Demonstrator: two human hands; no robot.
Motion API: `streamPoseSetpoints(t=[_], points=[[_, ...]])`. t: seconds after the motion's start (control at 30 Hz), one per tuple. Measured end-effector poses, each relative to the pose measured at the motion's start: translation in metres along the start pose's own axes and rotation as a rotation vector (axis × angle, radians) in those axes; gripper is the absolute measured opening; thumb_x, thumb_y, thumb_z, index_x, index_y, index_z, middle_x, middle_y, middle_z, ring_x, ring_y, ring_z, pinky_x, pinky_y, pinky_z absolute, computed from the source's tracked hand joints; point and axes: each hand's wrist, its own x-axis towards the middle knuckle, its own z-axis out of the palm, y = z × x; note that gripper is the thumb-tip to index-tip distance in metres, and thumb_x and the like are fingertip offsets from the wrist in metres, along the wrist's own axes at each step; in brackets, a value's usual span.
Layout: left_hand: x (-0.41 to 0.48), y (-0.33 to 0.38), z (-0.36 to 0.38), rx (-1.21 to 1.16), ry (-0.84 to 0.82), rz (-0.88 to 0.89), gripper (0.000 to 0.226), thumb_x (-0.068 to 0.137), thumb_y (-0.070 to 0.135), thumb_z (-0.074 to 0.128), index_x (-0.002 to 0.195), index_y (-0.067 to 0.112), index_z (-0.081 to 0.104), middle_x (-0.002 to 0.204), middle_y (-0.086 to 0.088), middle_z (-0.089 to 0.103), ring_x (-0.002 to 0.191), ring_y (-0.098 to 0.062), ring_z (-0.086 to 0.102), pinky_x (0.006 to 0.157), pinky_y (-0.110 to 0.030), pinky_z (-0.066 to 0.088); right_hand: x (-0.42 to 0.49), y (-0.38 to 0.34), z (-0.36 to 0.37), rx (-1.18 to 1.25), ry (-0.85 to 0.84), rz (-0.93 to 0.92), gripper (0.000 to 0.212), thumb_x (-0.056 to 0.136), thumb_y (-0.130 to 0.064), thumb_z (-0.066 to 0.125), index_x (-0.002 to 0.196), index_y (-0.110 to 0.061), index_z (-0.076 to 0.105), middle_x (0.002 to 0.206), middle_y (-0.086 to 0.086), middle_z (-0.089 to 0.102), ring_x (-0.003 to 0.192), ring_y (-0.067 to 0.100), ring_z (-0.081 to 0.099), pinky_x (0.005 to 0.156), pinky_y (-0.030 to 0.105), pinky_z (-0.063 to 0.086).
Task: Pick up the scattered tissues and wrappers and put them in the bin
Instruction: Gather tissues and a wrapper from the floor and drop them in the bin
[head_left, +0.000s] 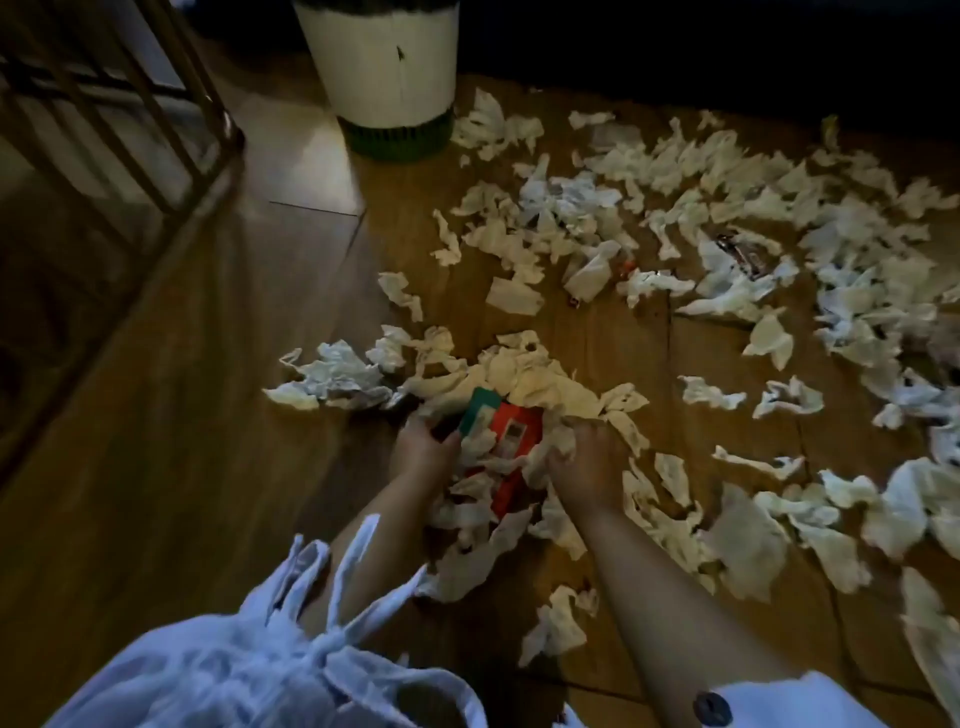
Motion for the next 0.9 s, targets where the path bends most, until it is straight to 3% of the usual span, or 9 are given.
streamPoseSetpoints(t=[0.07,0.13,0.3,0.47,0.53,0.6,0.7,0.8,0.9], points=[[0.015,-0.001,0.009,0.059,-0.058,0.001,0.05,0.086,0.028,0.062,0.131,0.016,0.044,0.126,-0.008,0.054,0.104,-0.021,0.057,0.073,-0.028,0.049,0.009,0.007,0.006,-0.079,-0.042,-0.088,0.043,0.088,-0.023,0.055,0.131,-0.021,0.048,0.136,0.006,0.044,0.128,0.024,0.038,0.104,0.032,0.033],[0.026,-0.004,0.018,0.077,-0.099,-0.007,0.056,0.082,0.035,0.066,0.13,0.018,0.045,0.127,-0.006,0.054,0.107,-0.022,0.056,0.083,-0.034,0.051,0.02,0.013,0.006,-0.113,-0.116,-0.167,0.047,0.087,-0.024,0.056,0.133,-0.023,0.047,0.137,0.004,0.044,0.127,0.025,0.038,0.103,0.033,0.034],[0.028,-0.002,0.043,0.093,-0.109,-0.112,0.069,0.074,0.035,0.073,0.132,0.014,0.043,0.129,-0.01,0.055,0.114,-0.027,0.055,0.094,-0.044,0.05,0.025,0.025,-0.001,-0.105,-0.234,-0.189,0.047,0.085,-0.025,0.06,0.131,-0.025,0.05,0.139,0.001,0.046,0.129,0.024,0.038,0.107,0.039,0.036],[0.026,0.017,0.044,0.128,-0.145,-0.134,0.046,0.083,0.019,0.066,0.124,0.008,0.048,0.128,-0.013,0.053,0.117,-0.028,0.053,0.09,-0.037,0.047,0.022,0.03,0.0,-0.216,-0.269,-0.186,0.053,0.084,-0.024,0.062,0.135,-0.025,0.046,0.139,0.006,0.043,0.128,0.026,0.039,0.103,0.035,0.038],[0.025,0.02,0.03,0.091,-0.135,-0.111,0.041,0.084,0.018,0.065,0.121,0.011,0.049,0.123,-0.011,0.056,0.112,-0.025,0.056,0.085,-0.035,0.049,0.022,0.027,-0.002,-0.312,-0.29,-0.202,0.057,0.083,-0.021,0.062,0.136,-0.021,0.043,0.138,0.008,0.043,0.127,0.027,0.041,0.097,0.033,0.039],[0.024,0.024,0.011,0.021,-0.124,-0.109,0.038,0.084,0.018,0.064,0.119,0.012,0.051,0.119,-0.01,0.058,0.109,-0.025,0.058,0.09,-0.038,0.051,0.024,0.026,-0.001,-0.333,-0.292,-0.159,0.05,0.082,-0.015,0.063,0.13,-0.017,0.048,0.131,0.009,0.048,0.12,0.028,0.048,0.088,0.031,0.042],[0.017,0.028,-0.022,-0.06,-0.085,-0.117,0.041,0.084,0.014,0.064,0.122,0.01,0.051,0.12,-0.008,0.057,0.114,-0.026,0.055,0.09,-0.036,0.048,0.025,0.02,-0.001,-0.297,-0.262,-0.103,0.026,0.084,-0.007,0.056,0.11,-0.011,0.061,0.11,0.011,0.061,0.106,0.029,0.058,0.071,0.026,0.035],[0.011,0.022,-0.048,-0.102,-0.103,-0.118,0.04,0.085,0.016,0.063,0.124,0.009,0.053,0.124,-0.012,0.057,0.114,-0.026,0.056,0.084,-0.033,0.047,0.023,-0.003,-0.003,-0.077,-0.154,-0.153,0.02,0.084,-0.006,0.057,0.101,-0.006,0.067,0.098,0.009,0.066,0.091,0.02,0.06,0.07,0.023,0.036],[0.006,0.006,-0.068,-0.223,-0.092,-0.171,0.041,0.085,0.015,0.063,0.123,0.006,0.053,0.123,-0.015,0.058,0.113,-0.029,0.058,0.089,-0.037,0.05,0.01,-0.03,0.004,0.104,-0.231,-0.23,0.022,0.082,-0.009,0.062,0.103,-0.009,0.07,0.098,0.004,0.067,0.087,0.012,0.058,0.074,0.022,0.041]])
